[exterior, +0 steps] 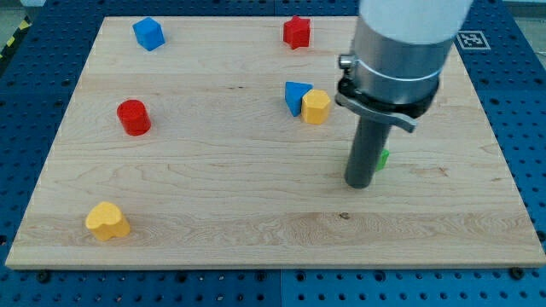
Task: Push green star to center right
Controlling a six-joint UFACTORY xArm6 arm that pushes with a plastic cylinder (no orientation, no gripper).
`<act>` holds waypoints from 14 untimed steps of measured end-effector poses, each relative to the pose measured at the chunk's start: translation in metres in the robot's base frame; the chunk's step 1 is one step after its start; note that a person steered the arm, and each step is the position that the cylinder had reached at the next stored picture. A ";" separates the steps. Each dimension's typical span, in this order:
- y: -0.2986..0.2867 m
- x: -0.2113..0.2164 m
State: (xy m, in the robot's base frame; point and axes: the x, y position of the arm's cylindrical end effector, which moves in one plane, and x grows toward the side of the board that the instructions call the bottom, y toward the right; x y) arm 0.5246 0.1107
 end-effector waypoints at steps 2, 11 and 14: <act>0.022 -0.023; -0.014 -0.077; -0.020 -0.093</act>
State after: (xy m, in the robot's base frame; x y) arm 0.4314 0.0907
